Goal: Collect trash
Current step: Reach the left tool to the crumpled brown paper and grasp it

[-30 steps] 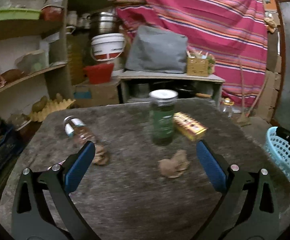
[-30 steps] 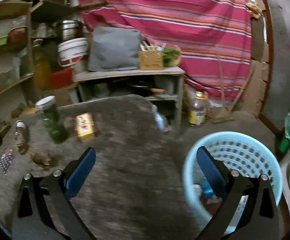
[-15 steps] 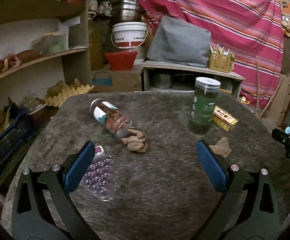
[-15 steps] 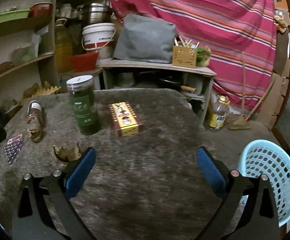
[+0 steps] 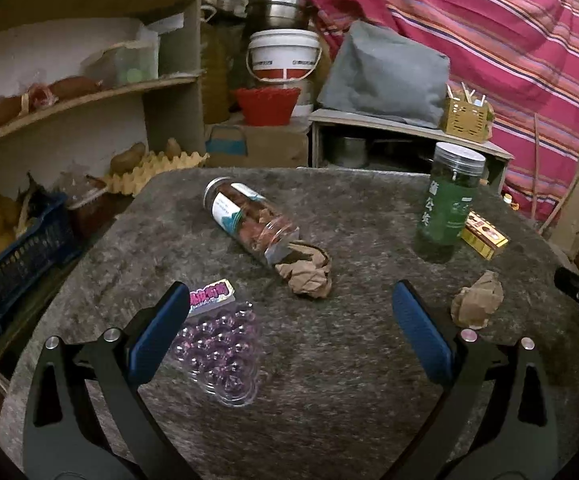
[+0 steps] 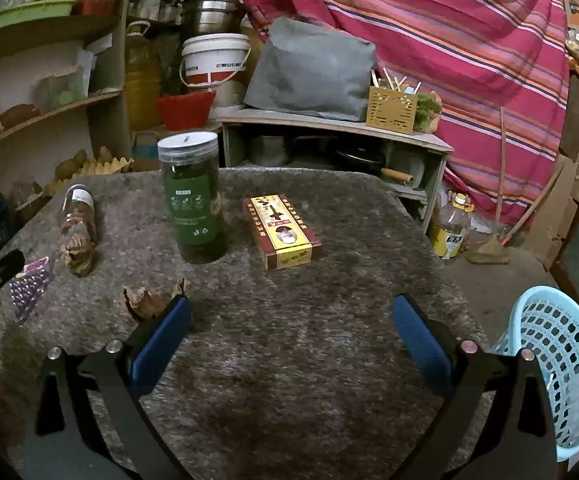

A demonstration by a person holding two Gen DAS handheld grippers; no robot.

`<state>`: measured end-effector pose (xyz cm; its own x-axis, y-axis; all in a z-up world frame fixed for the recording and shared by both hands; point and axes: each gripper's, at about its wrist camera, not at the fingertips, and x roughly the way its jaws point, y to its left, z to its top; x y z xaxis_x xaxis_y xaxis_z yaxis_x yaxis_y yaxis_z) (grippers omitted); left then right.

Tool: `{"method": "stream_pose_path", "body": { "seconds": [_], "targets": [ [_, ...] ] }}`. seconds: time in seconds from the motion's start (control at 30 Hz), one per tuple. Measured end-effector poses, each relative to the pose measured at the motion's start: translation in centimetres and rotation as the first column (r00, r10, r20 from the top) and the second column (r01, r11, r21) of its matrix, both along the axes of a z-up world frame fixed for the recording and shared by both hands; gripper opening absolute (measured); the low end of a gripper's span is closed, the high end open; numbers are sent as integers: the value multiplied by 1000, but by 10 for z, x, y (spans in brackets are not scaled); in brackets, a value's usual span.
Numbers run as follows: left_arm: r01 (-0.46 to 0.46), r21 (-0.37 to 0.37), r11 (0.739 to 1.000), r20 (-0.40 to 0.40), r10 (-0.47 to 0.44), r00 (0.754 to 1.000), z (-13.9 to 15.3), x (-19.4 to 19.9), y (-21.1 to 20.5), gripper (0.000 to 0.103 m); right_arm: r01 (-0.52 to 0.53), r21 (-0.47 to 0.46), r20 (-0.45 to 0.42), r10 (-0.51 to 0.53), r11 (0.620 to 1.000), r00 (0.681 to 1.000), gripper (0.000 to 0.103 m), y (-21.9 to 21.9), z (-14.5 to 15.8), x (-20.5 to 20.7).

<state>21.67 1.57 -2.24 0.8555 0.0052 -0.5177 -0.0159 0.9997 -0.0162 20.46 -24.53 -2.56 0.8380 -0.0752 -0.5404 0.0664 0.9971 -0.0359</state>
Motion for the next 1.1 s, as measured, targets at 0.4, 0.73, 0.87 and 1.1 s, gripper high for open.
{"method": "stream_pose_path", "body": {
  "seconds": [0.4, 0.73, 0.87, 1.1],
  "targets": [
    [-17, -15, 1000, -87, 15, 996, -16, 19, 1, 98, 6, 43, 0, -6, 999, 1000, 99, -8, -11, 9],
    [13, -1, 1000, -122, -13, 992, -21, 30, -10, 98, 0, 20, 2, 0, 1000, 1000, 99, -14, -13, 18],
    [2, -2, 1000, -133, -3, 991, -23, 38, -10, 98, 11, 0, -16, -11, 1000, 1000, 99, -16, -15, 23],
    [39, -10, 999, -167, -40, 985, -26, 57, -18, 98, 28, -17, -39, -28, 999, 999, 99, -19, -19, 34]
  ]
}}
